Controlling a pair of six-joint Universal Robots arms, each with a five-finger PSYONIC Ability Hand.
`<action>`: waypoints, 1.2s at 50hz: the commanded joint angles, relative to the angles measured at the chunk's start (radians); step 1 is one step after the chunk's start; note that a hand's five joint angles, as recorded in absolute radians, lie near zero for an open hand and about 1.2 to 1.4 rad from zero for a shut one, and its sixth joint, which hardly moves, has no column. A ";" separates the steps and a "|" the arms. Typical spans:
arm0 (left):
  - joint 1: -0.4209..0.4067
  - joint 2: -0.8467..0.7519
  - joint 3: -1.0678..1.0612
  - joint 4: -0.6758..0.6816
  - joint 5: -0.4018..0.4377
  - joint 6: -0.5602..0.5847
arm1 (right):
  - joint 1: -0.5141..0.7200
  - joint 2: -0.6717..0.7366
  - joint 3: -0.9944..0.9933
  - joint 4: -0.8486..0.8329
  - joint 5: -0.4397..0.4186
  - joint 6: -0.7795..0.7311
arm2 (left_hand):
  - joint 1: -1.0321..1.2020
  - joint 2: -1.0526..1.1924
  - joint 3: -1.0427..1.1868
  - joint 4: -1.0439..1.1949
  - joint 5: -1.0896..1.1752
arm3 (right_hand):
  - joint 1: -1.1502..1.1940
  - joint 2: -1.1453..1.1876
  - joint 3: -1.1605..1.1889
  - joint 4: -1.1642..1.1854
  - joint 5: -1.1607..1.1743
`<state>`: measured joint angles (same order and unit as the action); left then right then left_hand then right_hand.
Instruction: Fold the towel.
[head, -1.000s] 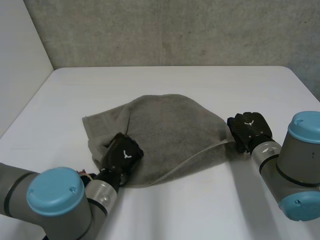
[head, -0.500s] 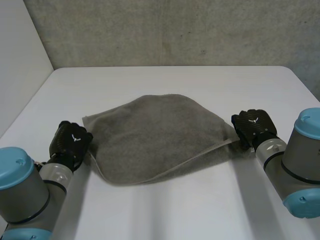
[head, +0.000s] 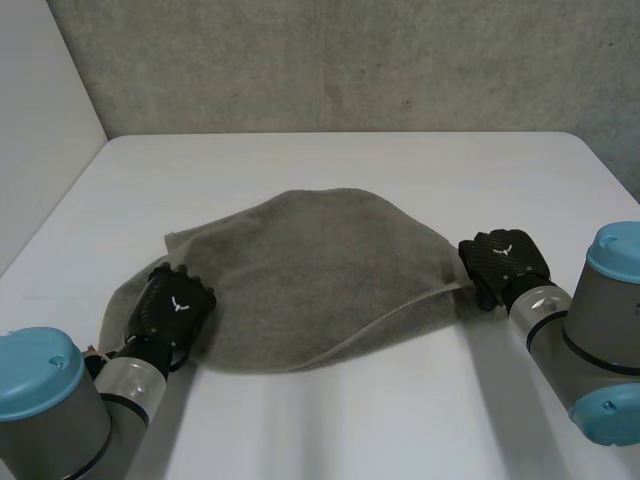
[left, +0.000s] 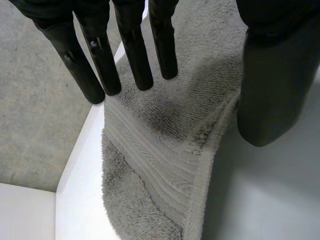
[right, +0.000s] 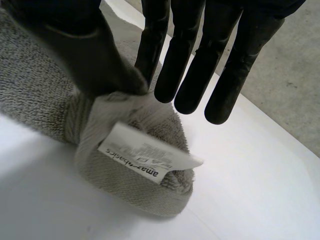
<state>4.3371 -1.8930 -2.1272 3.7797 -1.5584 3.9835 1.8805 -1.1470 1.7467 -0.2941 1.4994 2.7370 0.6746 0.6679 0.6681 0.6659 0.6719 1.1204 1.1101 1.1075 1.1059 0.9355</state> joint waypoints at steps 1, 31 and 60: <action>0.013 -0.031 0.013 -0.005 0.009 0.008 | -0.001 0.001 0.001 0.001 -0.019 0.001 | 0.371 0.378 0.378 0.380 0.200 | 0.118 0.129 0.131 0.133 0.129; 0.025 0.462 0.139 -0.202 0.007 -0.158 | -0.247 -0.405 -0.305 0.722 -0.326 -0.195 | 0.722 0.728 0.728 0.730 0.550 | 0.276 0.286 0.289 0.290 0.286; 0.073 -0.152 0.881 -0.357 0.110 -0.195 | -0.023 0.099 -0.648 0.215 -0.156 -0.324 | 0.722 0.728 0.728 0.730 0.550 | 0.276 0.286 0.289 0.290 0.286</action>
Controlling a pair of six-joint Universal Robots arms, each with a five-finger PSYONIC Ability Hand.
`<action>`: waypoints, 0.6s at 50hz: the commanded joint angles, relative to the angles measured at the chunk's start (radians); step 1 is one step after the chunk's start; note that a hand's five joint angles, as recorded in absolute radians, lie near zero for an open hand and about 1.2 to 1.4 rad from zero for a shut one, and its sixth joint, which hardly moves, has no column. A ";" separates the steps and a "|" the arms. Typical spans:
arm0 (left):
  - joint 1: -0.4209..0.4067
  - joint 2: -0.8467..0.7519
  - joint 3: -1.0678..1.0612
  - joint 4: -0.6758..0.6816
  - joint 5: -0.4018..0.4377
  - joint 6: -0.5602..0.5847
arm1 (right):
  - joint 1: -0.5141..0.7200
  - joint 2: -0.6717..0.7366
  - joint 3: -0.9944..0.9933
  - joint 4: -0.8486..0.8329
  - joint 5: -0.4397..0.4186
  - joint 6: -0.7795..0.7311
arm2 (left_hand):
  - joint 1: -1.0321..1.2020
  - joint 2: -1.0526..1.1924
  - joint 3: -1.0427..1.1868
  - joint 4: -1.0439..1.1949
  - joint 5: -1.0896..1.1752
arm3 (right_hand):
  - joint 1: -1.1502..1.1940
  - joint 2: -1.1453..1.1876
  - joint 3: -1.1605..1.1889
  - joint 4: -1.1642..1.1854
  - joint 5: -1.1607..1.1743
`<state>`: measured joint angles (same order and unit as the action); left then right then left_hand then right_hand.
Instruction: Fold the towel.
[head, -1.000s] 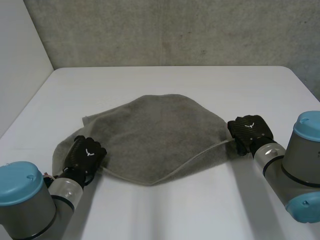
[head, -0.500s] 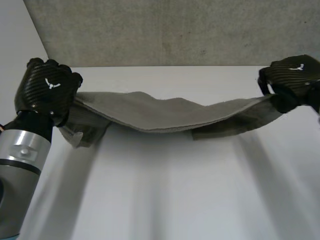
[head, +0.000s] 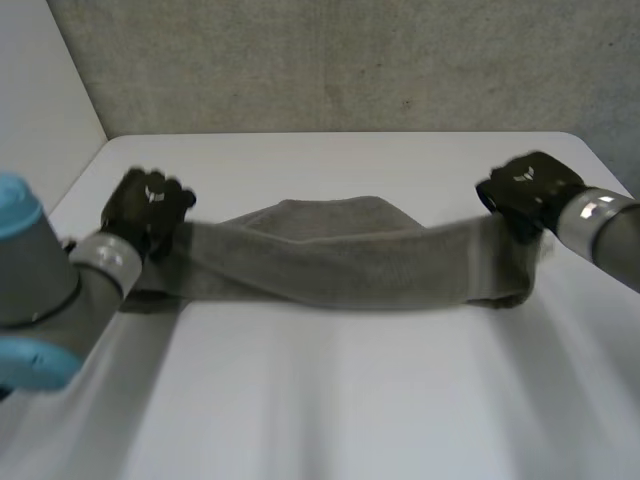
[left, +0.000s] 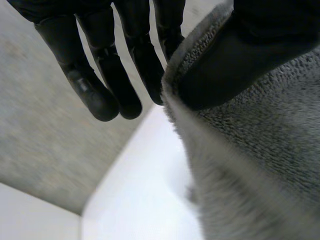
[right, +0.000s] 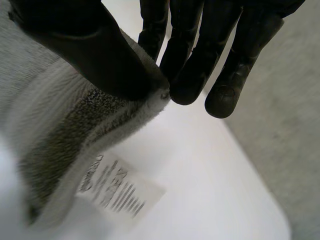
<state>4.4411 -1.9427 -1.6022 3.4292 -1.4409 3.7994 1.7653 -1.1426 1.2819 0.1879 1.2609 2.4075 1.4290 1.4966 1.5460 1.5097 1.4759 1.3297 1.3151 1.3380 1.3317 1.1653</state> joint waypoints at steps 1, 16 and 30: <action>-0.043 -0.110 0.452 -0.004 -0.013 -0.020 | 0.100 0.090 -0.208 -0.388 0.097 0.012 | -0.033 -0.100 -0.150 -0.113 -0.254 | 0.067 0.081 0.058 0.065 0.056; -0.039 -0.030 0.627 0.145 -0.021 -0.397 | 0.094 -0.088 -0.187 -0.725 0.164 0.206 | -0.033 -0.100 -0.150 -0.113 -0.254 | 0.067 0.081 0.058 0.065 0.056; 0.044 0.001 0.000 0.283 0.144 -0.382 | 0.060 -0.074 0.111 -0.522 -0.032 0.196 | -0.033 -0.100 -0.150 -0.113 -0.254 | 0.067 0.081 0.058 0.065 0.056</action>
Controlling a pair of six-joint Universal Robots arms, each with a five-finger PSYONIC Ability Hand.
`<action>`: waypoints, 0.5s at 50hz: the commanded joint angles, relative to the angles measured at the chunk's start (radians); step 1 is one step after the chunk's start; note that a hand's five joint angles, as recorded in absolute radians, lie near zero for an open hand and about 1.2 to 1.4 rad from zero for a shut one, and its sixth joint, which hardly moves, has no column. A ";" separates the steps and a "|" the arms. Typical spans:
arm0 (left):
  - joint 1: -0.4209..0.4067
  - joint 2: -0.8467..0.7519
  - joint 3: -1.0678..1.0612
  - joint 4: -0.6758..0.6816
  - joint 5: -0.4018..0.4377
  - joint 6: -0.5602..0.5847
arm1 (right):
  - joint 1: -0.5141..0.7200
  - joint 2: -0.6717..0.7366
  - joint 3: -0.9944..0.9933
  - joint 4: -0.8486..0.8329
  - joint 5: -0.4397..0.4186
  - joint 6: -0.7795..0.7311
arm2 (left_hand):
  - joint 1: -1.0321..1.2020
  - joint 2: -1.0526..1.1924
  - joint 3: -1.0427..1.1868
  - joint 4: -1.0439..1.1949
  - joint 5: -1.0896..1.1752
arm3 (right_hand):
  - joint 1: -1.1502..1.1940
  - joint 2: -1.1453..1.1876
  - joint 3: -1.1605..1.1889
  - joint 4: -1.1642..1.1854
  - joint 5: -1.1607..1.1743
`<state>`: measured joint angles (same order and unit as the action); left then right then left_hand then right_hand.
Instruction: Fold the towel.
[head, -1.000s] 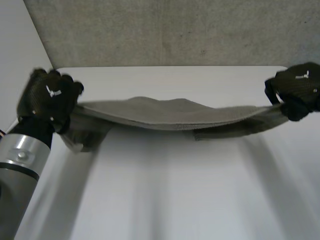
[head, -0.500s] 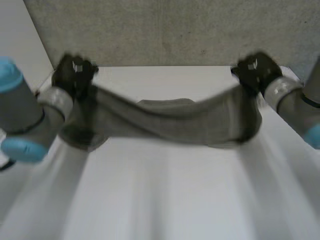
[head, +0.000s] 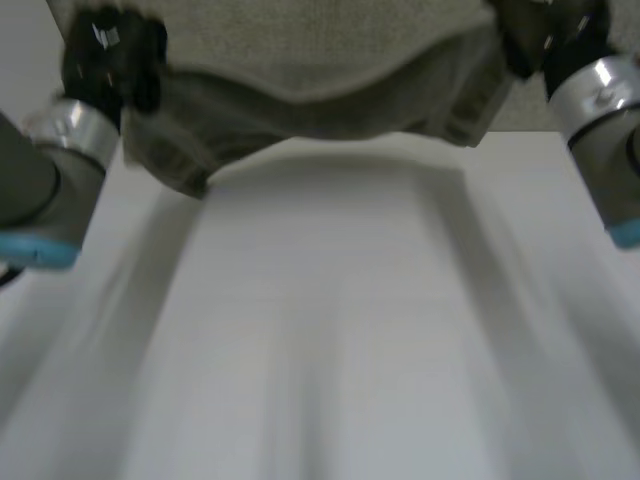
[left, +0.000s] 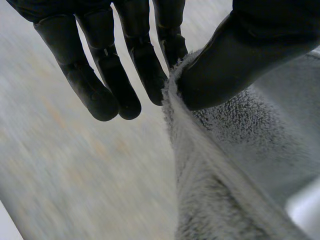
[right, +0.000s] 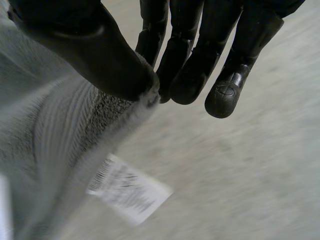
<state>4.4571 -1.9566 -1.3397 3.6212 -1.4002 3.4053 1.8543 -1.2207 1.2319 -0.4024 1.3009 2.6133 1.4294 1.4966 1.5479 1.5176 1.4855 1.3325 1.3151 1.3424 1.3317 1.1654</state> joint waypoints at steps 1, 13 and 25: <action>0.030 0.019 -0.330 0.126 0.131 0.015 | -0.043 0.003 0.220 0.077 -0.081 -0.015 | -0.033 -0.100 -0.152 -0.121 -0.264 | 0.064 0.081 0.054 0.065 0.056; 0.030 0.074 -0.670 0.220 0.195 0.226 | -0.109 -0.077 0.570 0.089 -0.094 -0.093 | -0.033 -0.100 -0.152 -0.121 -0.264 | 0.064 0.081 0.054 0.065 0.056; 0.039 0.330 -0.874 0.180 0.191 0.384 | -0.205 -0.350 0.667 0.281 -0.118 -0.141 | -0.033 -0.100 -0.152 -0.121 -0.264 | 0.064 0.081 0.054 0.065 0.056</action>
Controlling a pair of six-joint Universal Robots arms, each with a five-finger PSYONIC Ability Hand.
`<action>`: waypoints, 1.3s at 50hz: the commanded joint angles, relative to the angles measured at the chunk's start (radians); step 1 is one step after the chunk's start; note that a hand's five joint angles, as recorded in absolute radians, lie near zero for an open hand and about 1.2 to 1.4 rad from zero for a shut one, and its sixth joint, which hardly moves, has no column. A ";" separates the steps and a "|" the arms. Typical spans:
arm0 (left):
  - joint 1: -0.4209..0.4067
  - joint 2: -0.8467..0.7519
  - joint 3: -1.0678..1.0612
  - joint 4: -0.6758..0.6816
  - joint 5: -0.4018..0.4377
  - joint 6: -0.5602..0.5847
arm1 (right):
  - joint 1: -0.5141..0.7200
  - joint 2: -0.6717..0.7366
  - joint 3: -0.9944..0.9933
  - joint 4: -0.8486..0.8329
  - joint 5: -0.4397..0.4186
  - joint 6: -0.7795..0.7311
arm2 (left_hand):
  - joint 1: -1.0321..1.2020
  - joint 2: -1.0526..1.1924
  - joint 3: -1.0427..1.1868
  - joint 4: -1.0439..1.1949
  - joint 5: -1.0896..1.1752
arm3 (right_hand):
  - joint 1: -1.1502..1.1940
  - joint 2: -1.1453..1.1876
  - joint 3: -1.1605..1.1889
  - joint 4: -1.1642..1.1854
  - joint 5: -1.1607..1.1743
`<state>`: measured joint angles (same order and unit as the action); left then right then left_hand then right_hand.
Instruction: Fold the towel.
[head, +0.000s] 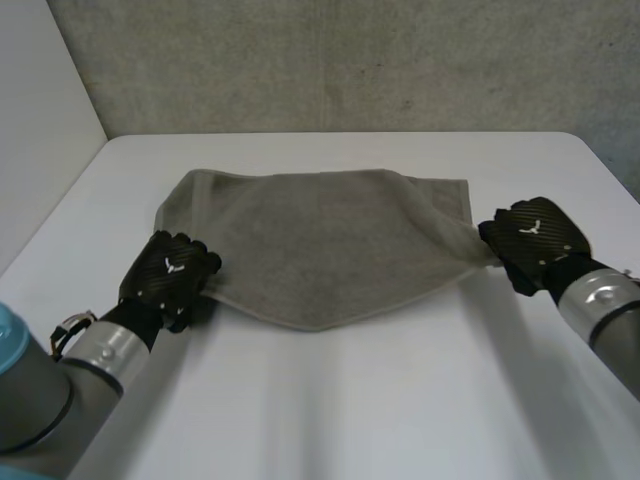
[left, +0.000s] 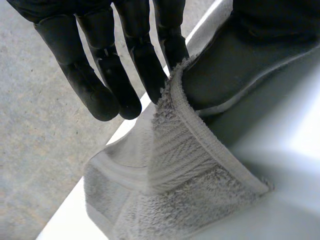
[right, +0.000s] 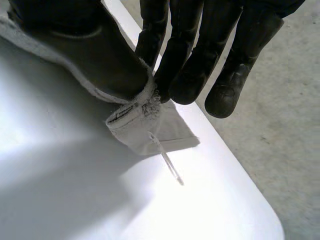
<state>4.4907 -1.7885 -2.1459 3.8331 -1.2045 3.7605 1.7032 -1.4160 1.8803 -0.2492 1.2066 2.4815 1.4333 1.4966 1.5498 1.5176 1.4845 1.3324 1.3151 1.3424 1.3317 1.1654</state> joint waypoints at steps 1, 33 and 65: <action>0.008 0.214 -0.077 -0.047 -0.004 0.024 | -0.072 -0.188 0.019 0.174 -0.045 -0.009 | -0.037 -0.100 -0.154 -0.121 -0.263 | 0.064 0.081 0.054 0.065 0.056; 0.094 0.175 -0.120 -0.184 -0.012 -0.021 | -0.275 -0.296 0.042 0.412 -0.185 -0.056 | -0.122 -0.185 -0.238 -0.206 -0.348 | 0.064 0.081 0.054 0.065 0.056; 0.110 0.327 -0.212 -0.260 -0.093 0.037 | -0.290 -0.287 0.071 0.389 -0.180 -0.056 | -0.609 -0.672 -0.726 -0.693 -0.835 | 0.064 0.081 0.054 0.065 0.056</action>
<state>4.5887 -1.4659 -2.3265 3.5733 -1.2999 3.7527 1.4138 -1.7027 1.9461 0.1411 1.0258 2.4252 0.9538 0.9512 0.9545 0.9593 0.9478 1.3324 1.3152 1.3424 1.3318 1.1655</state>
